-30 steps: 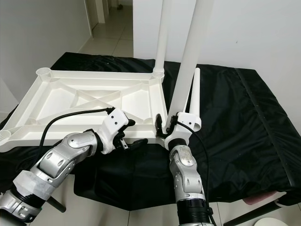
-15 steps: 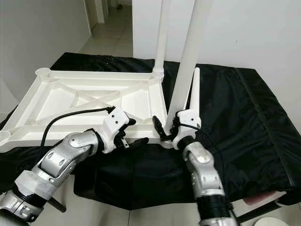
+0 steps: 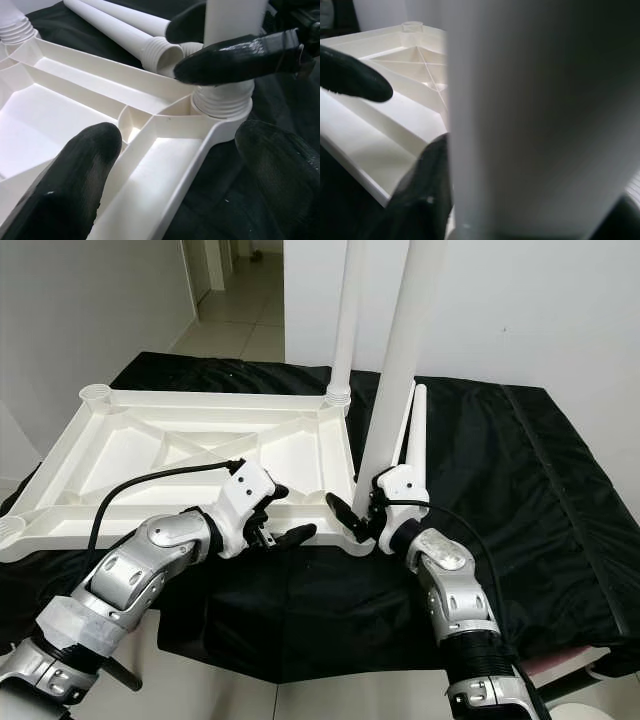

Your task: Building children table

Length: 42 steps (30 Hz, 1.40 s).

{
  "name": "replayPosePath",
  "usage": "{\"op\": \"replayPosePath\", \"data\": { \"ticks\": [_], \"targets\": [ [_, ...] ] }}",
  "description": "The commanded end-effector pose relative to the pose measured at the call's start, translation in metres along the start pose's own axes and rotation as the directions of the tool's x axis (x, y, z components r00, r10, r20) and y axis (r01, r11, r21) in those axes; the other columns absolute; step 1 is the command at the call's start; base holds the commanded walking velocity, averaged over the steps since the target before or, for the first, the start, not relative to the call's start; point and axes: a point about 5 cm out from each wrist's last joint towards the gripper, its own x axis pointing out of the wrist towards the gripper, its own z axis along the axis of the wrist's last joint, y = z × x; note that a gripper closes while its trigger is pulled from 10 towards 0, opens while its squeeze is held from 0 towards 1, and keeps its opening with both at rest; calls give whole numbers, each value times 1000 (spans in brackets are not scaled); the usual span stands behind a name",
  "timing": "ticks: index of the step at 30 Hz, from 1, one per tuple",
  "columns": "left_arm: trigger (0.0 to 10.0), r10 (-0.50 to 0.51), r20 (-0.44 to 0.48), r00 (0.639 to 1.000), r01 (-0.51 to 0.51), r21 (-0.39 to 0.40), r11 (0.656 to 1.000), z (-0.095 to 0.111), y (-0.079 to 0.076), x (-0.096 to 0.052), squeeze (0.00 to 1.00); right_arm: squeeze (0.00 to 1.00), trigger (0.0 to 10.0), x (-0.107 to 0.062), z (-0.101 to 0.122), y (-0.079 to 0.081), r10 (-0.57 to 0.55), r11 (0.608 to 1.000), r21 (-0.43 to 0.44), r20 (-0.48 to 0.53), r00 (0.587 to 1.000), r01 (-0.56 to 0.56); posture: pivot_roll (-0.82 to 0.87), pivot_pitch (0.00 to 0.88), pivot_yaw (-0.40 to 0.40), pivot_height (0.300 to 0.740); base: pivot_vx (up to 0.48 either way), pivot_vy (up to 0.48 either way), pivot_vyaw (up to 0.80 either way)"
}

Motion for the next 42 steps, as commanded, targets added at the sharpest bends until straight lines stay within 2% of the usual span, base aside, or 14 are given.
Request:
{"op": "replayPosePath", "data": {
  "ticks": [1,9,10,14,20,21,24,26,29,33,34,40,41,42],
  "targets": [
    [10000,17,-15,1000,-17,11,1000,0,5,-1,0,0,0,-1,-6,3,39,999,21,-25,999,-39,13,0,4,740,0,0,0],
    [10000,14,-11,1000,-14,9,1000,0,4,1,0,0,627,-5,-11,4,2,999,41,-36,999,-1,12,0,4,740,0,0,0],
    [10000,13,-11,1000,-13,8,1000,0,4,1,0,0,10000,-4,-13,4,-26,998,59,-48,998,29,12,0,4,740,0,0,0],
    [10000,11,-11,1000,-11,7,1000,0,4,2,0,0,10000,1,-16,4,-112,990,81,-71,991,118,0,0,9,740,0,0,0],
    [10000,8,-11,1000,-8,5,1000,1,4,2,0,0,10000,14,-14,13,-289,941,156,-81,954,299,-1,0,11,740,0,0,0],
    [10000,12,-10,1000,-12,3,1000,1,4,2,0,0,10000,18,-13,15,-358,910,189,-86,930,368,-1,0,11,740,0,0,0],
    [10000,13,-9,1000,-13,2,1000,1,4,2,0,0,10000,19,-12,16,-382,900,196,-83,921,391,-3,0,10,740,0,0,0],
    [10000,13,-8,1000,-13,1,1000,1,4,3,0,0,10000,20,-11,17,-428,875,213,-82,900,436,-5,0,2,740,0,0,0],
    [10000,14,-2,1000,-14,-11,1000,1,2,3,0,0,10000,19,-11,18,-554,787,257,-106,826,561,-10,0,1,740,0,0,0],
    [10000,12,-2,1000,-12,-12,1000,0,0,3,0,0,10000,17,-14,21,-612,731,274,-142,778,625,-7,0,-6,740,0,0,0],
    [10000,12,-2,1000,-12,-12,1000,0,0,3,0,0,10000,14,-15,24,-661,679,285,-163,732,677,-8,0,-7,740,0,0,0],
    [10000,23,-6,1000,-23,-15,1000,-1,2,2,0,0,10000,13,-14,29,-684,655,294,-162,712,696,-6,0,-14,740,0,0,0],
    [10000,26,-5,1000,-26,-17,1000,-1,2,2,0,1000,10000,15,-7,33,-653,677,361,-107,750,641,-8,0,-16,740,0,0,0],
    [10000,27,-3,1000,-27,-19,999,-1,1,2,0,1000,10000,15,1,36,-616,710,399,-46,786,580,-6,0,-15,740,0,0,0]
  ]
}}
